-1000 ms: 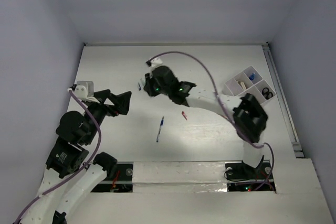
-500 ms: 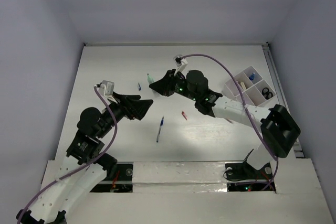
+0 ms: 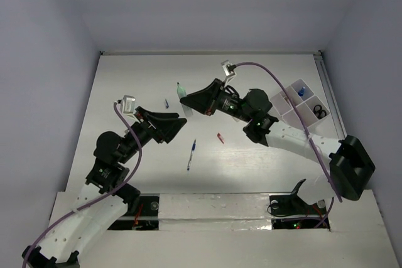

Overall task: Sort the stationery into containers
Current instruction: Pick up the pen cap from the center of the board.

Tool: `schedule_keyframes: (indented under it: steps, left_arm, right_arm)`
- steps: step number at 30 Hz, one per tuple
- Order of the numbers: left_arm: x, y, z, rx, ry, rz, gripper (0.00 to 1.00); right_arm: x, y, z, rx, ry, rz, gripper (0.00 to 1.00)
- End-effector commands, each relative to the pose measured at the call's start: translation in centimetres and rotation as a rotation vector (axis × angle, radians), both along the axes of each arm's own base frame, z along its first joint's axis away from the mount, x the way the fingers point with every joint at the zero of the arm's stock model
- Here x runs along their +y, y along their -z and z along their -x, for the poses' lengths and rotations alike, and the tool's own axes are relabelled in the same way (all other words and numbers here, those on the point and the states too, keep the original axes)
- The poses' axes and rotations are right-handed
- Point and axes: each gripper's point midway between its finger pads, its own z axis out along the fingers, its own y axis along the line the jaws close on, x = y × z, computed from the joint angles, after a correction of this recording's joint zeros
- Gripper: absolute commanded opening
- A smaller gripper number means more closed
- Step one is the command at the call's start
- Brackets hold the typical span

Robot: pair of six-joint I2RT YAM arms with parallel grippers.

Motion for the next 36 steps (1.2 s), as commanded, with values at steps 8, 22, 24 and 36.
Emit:
schedule_keyframes:
  steps: [8, 22, 24, 36]
  left_arm:
    - [-0.5, -3.8, 1.9, -0.111, 0.096, 0.12, 0.63]
    - [-0.9, -3.5, 1.9, -0.115, 0.119, 0.118, 0.38]
    - [-0.8, -3.5, 1.9, -0.115, 0.116, 0.113, 0.38]
    - [-0.6, -4.1, 2.2, -0.145, 0.111, 0.094, 0.28]
  right_arm:
    - [1.0, -2.7, 3.7, -0.016, -0.145, -0.105, 0.0]
    - [1.4, -3.9, 4.4, -0.005, -0.191, -0.206, 0.0]
    - [1.3, -3.9, 4.3, -0.003, -0.179, -0.216, 0.0]
    - [1.8, -3.8, 4.2, 0.017, -0.201, -0.214, 0.0]
